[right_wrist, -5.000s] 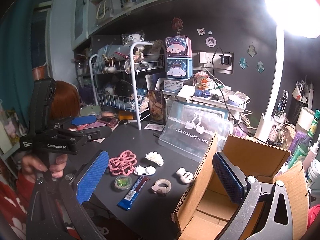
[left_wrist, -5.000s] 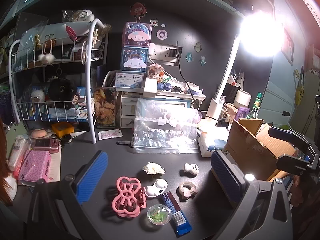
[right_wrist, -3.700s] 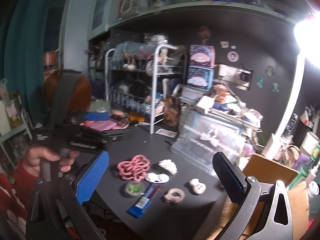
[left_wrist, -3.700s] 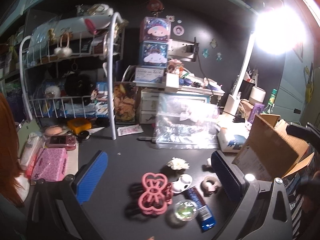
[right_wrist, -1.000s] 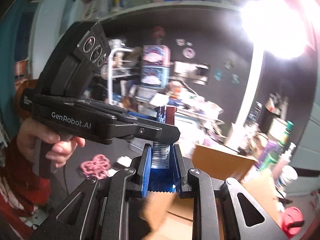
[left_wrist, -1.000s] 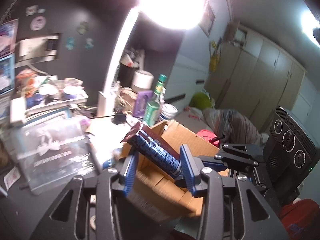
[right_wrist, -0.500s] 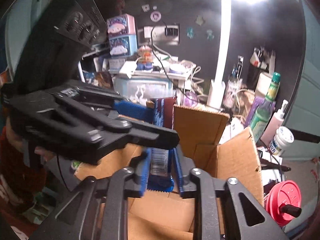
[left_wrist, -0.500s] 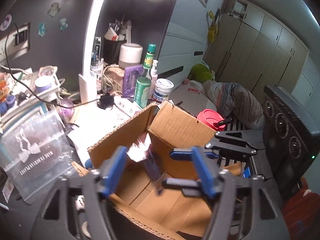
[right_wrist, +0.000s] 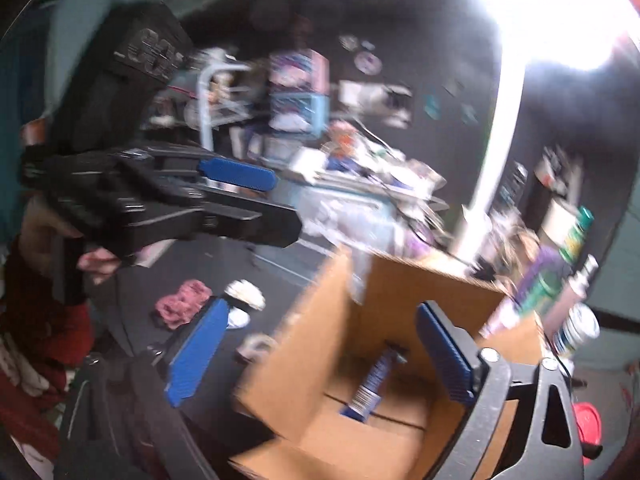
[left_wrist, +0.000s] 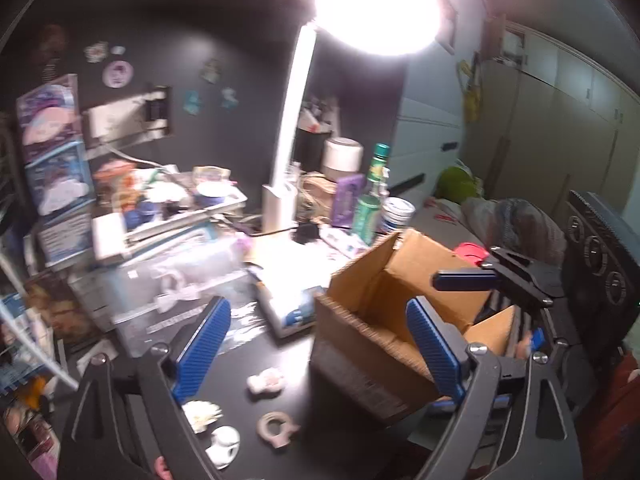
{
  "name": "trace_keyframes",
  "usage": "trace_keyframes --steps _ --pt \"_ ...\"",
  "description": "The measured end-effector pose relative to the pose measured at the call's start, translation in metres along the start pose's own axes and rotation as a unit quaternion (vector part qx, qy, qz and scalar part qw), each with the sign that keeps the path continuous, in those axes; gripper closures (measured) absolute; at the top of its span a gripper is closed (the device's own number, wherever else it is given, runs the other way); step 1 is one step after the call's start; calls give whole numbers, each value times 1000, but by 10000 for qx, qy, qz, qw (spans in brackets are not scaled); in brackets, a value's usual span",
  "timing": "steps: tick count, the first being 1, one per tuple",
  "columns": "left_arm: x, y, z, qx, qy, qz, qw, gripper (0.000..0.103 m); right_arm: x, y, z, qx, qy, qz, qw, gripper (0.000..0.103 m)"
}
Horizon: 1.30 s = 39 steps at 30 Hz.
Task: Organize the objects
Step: 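Return the right gripper to the desk and grasp the green-lidded container, then carry the green-lidded container with the right gripper and release it into the box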
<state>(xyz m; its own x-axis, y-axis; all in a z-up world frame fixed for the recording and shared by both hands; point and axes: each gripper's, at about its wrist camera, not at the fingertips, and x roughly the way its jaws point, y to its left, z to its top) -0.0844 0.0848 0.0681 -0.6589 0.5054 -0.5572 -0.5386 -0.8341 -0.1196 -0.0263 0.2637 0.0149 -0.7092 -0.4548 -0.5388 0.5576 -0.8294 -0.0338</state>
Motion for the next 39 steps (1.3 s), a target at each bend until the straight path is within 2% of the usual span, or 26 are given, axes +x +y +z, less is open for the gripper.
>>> trace_keyframes --steps 5,9,13,15,17,19,22,27,29,34,39 --pt "-34 34 -36 -287 -186 509 9981 12 8 51 10 -384 -221 634 9970 0" --pt "-48 57 -74 -468 -240 952 9941 12 36 91 5 -505 -85 1310 9901 0" --pt "-54 72 -109 -610 -145 925 9937 12 82 115 -23 -320 300 1688 9847 0" --pt "-53 77 -126 -673 -76 966 9930 12 104 123 -43 -345 455 1686 9840 3" --pt "-50 81 -141 -739 -8 1037 9919 12 119 129 -59 -436 535 1549 9855 21" --pt "-46 85 -154 -798 81 1086 9908 12 135 132 -73 -502 639 1387 9870 28" --pt "-40 86 -169 -819 210 1106 9903 12 149 134 -87 -469 763 1374 9865 30" --pt "-34 90 -184 -1007 303 993 9895 12 161 135 -90 -456 833 1394 9857 39" --pt "-32 91 -187 -1070 327 947 9892 12 164 138 -90 -530 864 1387 9851 48" --pt "-30 90 -191 -1098 398 912 9890 12 172 145 -93 -663 1095 1223 9842 60" --pt "-29 88 -192 -1088 469 823 9895 12 173 144 -94 -669 1064 1199 9848 61"
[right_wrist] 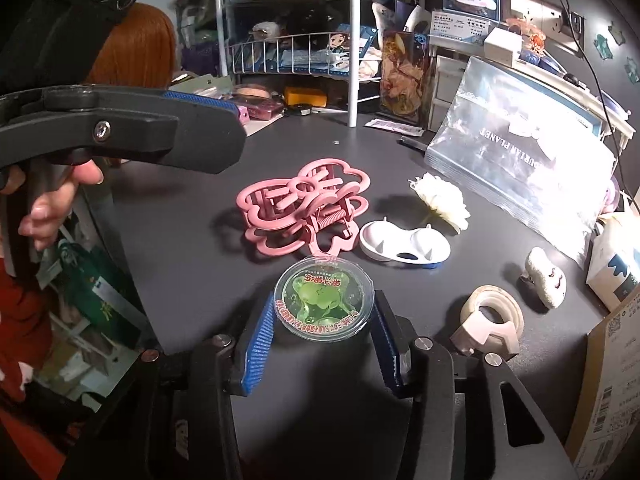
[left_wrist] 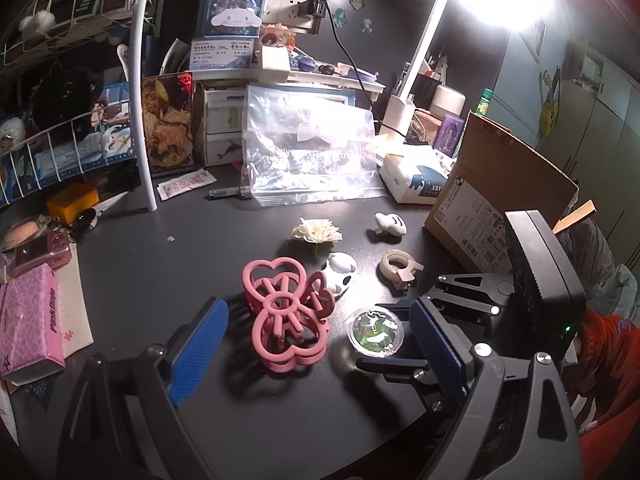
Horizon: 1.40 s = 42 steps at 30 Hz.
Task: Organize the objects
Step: 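Carry the green-lidded container with the right gripper and release it into the box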
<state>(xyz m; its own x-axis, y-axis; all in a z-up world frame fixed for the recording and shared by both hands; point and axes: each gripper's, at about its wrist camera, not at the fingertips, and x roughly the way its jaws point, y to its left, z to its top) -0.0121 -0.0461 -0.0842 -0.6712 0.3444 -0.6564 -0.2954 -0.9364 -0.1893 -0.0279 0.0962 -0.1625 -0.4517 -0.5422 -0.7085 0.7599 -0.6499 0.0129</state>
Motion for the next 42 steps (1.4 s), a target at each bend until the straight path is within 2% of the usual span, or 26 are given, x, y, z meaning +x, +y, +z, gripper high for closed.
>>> trace_keyframes --steps 7,11,12,14,16,24,29,35,42 --pt "5 -16 5 200 190 -318 9991 12 -14 -1 3 -6 -225 -45 9997 62" --pt "5 -25 13 207 294 -708 9968 14 -30 0 9 -31 -454 -15 9990 62" --pt "6 -27 15 219 311 -778 9962 16 -36 1 12 -47 -533 3 9986 62" --pt "7 -30 19 179 386 -979 9943 30 -46 3 17 -103 -626 20 9980 62" --pt "8 -32 23 132 468 -1188 9917 39 -53 6 22 -200 -724 -8 9972 62" --pt "2 -34 34 147 573 -1358 9890 50 -68 17 38 -520 -905 -30 9945 62" --pt "-6 -39 48 218 535 -1395 9885 64 -78 21 45 -581 -1108 -93 9921 62" --pt "-14 -57 70 376 452 -1522 9866 66 -100 13 55 -451 -1216 -216 9913 62" --pt "-10 -96 111 650 451 -1856 9794 66 -139 -11 63 -163 -1191 -552 9912 62"
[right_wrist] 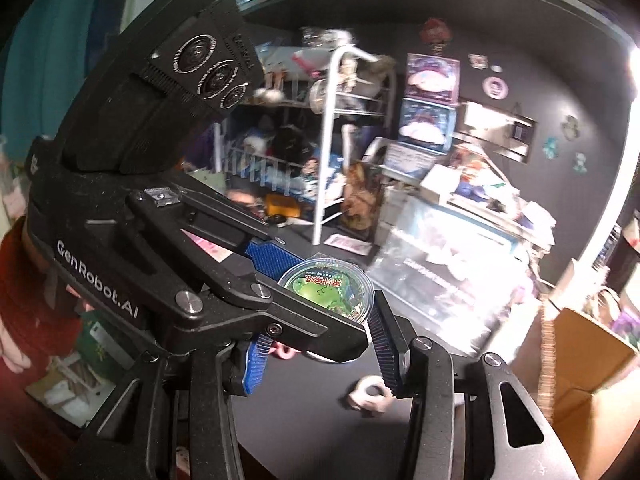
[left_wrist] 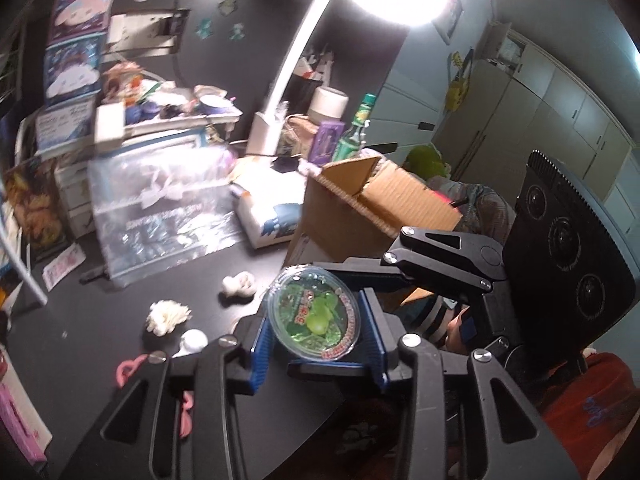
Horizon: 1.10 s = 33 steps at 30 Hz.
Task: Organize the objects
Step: 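Carry the green-lidded container with the right gripper and release it into the box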
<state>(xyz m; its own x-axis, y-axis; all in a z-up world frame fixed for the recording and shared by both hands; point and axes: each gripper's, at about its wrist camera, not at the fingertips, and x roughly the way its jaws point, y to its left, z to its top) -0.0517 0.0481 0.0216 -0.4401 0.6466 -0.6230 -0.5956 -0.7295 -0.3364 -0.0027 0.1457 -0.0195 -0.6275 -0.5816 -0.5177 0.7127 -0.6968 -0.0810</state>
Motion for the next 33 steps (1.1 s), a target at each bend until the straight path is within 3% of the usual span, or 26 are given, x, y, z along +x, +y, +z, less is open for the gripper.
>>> trace_keyframes --steps 12,22,24,26,27,29,33 --pt "82 -63 84 571 569 -499 9955 66 -61 -92 -7 658 277 -834 9940 62" --pt "151 -72 112 395 1167 -737 9896 66 -70 -164 -34 1165 968 -845 9848 62" --pt "155 -71 115 400 1205 -641 9898 57 -69 -171 -35 1209 1099 -797 9833 62" --pt "154 -68 118 384 1169 -517 9911 31 -66 -177 -36 1209 1255 -799 9815 60" --pt "153 -66 119 370 1149 -442 9917 30 -64 -180 -37 1209 1383 -798 9797 59" --pt "153 -63 122 358 1153 -371 9920 29 -58 -187 -38 1224 1528 -818 9772 47" --pt "146 -60 122 377 1100 -149 9931 27 -55 -197 -39 1204 1575 -870 9763 44"
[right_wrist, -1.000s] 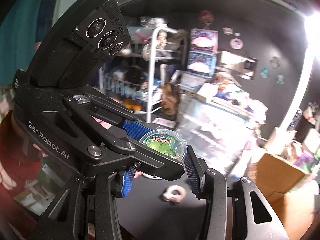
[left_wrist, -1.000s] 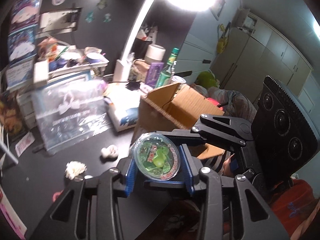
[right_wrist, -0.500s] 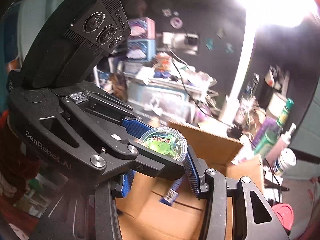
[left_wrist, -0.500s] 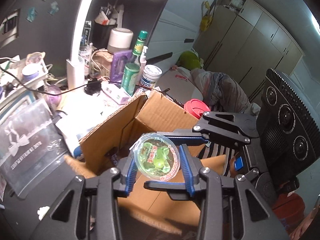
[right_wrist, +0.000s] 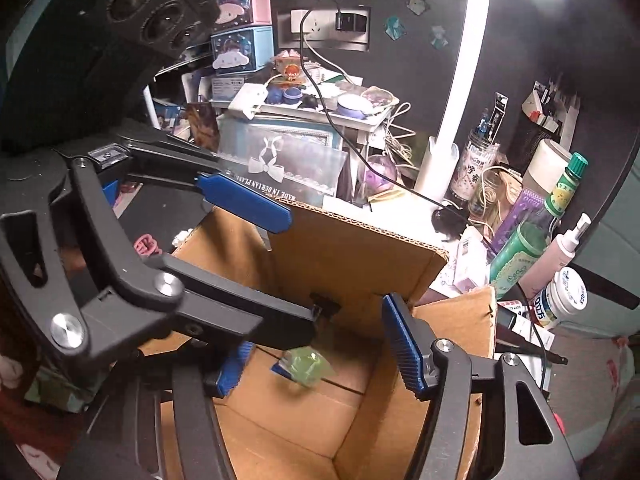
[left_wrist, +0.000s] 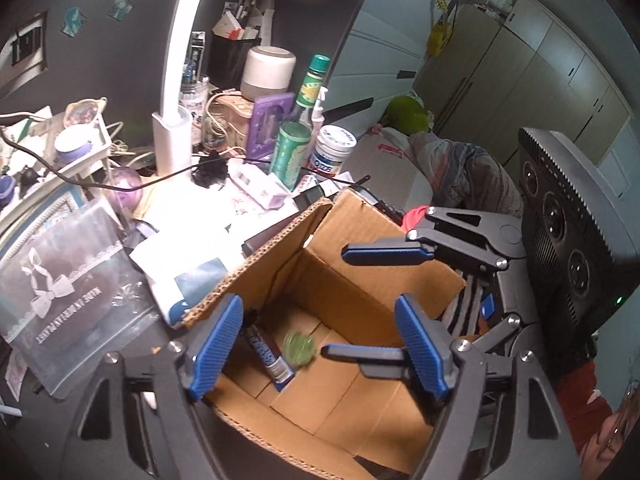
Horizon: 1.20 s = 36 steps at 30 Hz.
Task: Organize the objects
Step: 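Carry the green-lidded container with the right gripper and release it into the box, then move the right gripper back to the desk and grasp the pink bow clip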
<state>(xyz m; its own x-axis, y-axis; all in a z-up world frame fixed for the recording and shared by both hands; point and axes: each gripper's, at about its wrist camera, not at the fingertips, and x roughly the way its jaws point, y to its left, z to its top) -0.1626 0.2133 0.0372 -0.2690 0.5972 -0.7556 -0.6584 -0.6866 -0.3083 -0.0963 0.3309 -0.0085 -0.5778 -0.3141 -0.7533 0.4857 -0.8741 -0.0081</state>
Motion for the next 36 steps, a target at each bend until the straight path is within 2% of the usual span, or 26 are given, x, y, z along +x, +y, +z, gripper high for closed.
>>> trace_keyframes --steps 7,11,13,15,20,25,28,32,36 --pt "-41 6 -17 7 -415 364 9985 24 -1 13 5 -280 -91 68 9995 44" --pt "-76 16 -33 -71 -766 625 9951 23 -8 26 10 -334 -359 161 9987 44" --pt "-96 22 -46 -184 -1010 741 9920 22 -15 40 15 -397 -609 196 9972 44" --pt "-115 28 -63 -266 -1249 981 9869 16 -21 61 19 -565 -839 325 9943 44" --pt "-144 51 -113 -545 -1587 1528 9739 13 -13 123 22 -977 -938 890 9868 44" --pt "-152 80 -168 -832 -1711 2046 9602 13 14 188 11 -1286 -807 1523 9766 44" --pt "-156 99 -203 -1037 -1786 2391 9488 13 42 217 3 -1285 -607 1831 9728 44" --pt "-156 118 -242 -1306 -1853 2400 9439 13 86 238 -8 -1016 -290 2085 9723 44" --pt "-154 131 -271 -1473 -1898 2396 9407 13 132 253 -20 -676 -104 2115 9750 44"
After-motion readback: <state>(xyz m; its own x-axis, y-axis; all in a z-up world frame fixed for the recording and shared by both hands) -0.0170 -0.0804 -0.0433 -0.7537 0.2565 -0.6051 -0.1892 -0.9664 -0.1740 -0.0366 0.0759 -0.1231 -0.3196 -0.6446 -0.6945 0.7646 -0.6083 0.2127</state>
